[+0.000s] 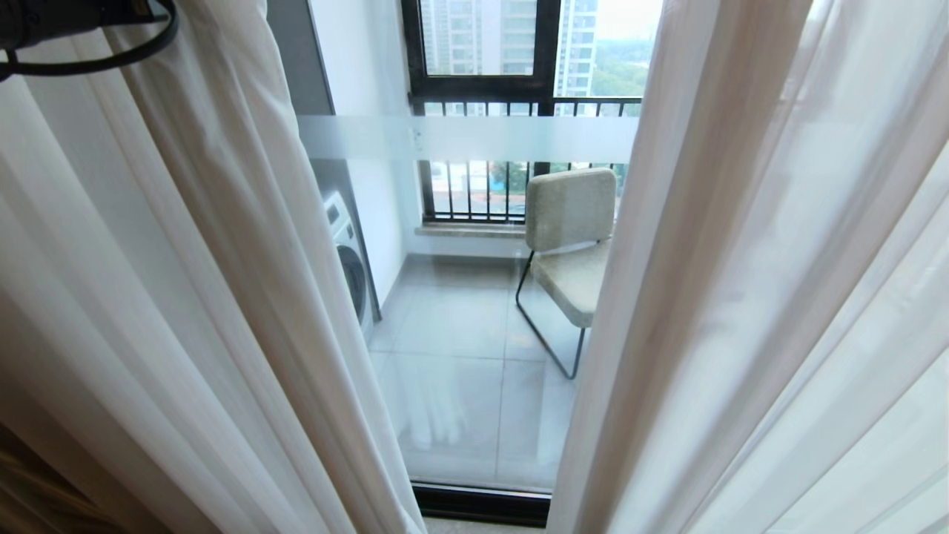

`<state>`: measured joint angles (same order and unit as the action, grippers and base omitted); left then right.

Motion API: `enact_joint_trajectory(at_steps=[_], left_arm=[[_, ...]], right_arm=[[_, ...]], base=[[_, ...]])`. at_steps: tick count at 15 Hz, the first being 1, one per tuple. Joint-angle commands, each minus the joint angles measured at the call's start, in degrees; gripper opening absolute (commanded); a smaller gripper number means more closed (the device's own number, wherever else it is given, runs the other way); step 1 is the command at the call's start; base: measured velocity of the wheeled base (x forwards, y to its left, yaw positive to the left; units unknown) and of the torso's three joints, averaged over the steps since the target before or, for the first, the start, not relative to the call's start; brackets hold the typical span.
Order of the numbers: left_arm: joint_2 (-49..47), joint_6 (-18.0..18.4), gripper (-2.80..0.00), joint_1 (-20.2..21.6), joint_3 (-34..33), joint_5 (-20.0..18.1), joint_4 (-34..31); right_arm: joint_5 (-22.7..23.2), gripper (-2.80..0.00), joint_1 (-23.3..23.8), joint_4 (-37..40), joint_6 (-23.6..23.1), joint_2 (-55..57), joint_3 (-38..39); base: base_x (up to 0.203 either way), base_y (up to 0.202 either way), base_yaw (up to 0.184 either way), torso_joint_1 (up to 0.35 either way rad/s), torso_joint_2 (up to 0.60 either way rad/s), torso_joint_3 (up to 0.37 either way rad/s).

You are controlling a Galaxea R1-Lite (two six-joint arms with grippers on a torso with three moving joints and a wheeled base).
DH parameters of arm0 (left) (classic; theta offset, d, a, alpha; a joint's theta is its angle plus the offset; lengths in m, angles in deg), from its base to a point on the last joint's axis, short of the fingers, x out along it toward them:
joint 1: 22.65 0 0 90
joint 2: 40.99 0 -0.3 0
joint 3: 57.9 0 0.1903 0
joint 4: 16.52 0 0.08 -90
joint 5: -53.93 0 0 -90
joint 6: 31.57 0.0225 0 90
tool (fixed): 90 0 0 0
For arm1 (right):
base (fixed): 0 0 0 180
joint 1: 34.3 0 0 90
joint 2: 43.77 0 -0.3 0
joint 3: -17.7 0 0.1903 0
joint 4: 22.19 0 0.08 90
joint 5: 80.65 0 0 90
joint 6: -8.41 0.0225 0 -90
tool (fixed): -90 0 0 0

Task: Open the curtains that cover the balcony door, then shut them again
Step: Pull the inner curtains open on both sides

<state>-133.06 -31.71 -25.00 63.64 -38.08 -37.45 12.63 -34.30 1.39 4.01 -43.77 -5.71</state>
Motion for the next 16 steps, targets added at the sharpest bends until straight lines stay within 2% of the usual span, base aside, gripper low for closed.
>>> enact_joint_trajectory(at_steps=[1,7,16], left_arm=[[-0.18,-0.12,-2.8,0.17,0.18,-0.03,0.13],[-2.65,-0.47,-2.8,1.72,5.03,-0.72,0.37],[-2.76,-0.47,-2.8,1.74,5.37,-0.81,0.37]], right_arm=[[0.06,-2.8,0.0,-0.03,-0.08,0.0,0.02],[0.06,-2.8,0.0,-0.03,-0.08,0.0,0.05],[0.06,-2.8,0.0,-0.03,-0.08,0.0,0.05]], base=[[0.0,0.179,-0.004,0.007,0.0,0.002],[0.0,0.173,-0.002,0.005,0.0,0.002],[0.0,0.175,-0.004,0.002,0.0,0.001]])
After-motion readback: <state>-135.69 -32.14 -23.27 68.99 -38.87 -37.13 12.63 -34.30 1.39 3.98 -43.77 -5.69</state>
